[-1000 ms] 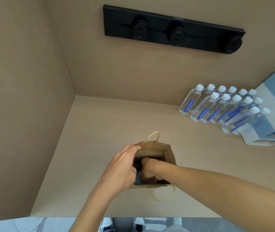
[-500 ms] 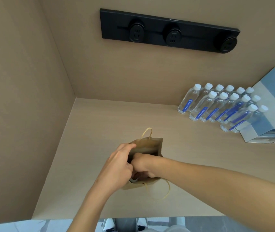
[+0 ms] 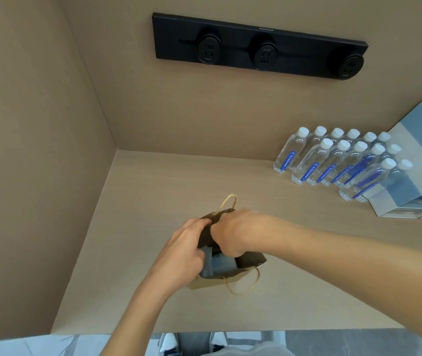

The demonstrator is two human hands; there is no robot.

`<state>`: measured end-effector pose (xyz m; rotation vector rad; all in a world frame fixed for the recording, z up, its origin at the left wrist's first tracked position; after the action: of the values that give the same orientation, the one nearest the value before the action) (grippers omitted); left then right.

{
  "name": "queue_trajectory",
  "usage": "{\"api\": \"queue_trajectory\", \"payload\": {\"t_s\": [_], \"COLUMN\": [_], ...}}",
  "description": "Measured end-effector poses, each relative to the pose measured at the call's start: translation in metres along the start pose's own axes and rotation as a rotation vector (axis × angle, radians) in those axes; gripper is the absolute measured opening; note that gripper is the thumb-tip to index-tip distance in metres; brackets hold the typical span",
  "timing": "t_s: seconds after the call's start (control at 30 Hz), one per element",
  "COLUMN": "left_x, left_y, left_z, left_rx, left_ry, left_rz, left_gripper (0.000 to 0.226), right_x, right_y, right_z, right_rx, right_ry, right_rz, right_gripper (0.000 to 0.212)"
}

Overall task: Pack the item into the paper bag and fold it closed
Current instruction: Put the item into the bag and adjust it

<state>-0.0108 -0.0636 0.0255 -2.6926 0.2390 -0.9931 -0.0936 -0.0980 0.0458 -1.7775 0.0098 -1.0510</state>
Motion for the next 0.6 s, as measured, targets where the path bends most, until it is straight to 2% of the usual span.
{"api": "queue_trajectory", "payload": {"t_s": [0.1,0.2,0.27,0.33,0.43,0.6], "left_x": [-0.001,-0.003,-0.004,-0.005,-0.005,-0.007], "left_y": [-0.001,-0.002,-0.002,-0.002,-0.002,0.001], "left_z": [-0.002,-0.005,-0.007,-0.006,-0.005,-0.005], "left_rx": [0.006,0.011,0.013,0.012,0.008,0.003], "left_ry": [0.010,0.005,0.011,0.019,0.020,0.021], "left_rz": [-0.004,0.008,0.008,0.005,0.007,0.009], "left_gripper": [0.069,0.068,0.067,0.068,0.068,0.070], "right_x": [-0.013,-0.028,-0.036,-0.041,-0.045,-0.036], "right_y": [0.005,0.014,0.019,0.020,0.021,0.019], "right_z": [0.003,0.004,0.004,0.001,-0.011,-0.028], "right_rx": [-0.002,-0.031,-0.025,-0.006,-0.042,-0.092], "right_ry": [-0.142,-0.172,-0.152,-0.085,0.115,0.400], "right_rz": [0.096,0.145,0.163,0.190,0.233,0.210], "right_gripper": [0.009,0.005,0.018,0.021,0.014,0.038]}}
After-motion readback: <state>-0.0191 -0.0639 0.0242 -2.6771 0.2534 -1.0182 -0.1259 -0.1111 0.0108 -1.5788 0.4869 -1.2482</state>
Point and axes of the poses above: each hand's wrist, its own y-axis towards the middle knuckle, its own x-axis out of the back of the hand, z = x × y, the point moved 7 cm from there along y, towards the middle knuckle, and after that the axes turned 9 degrees about x, right-handed, at the moved point
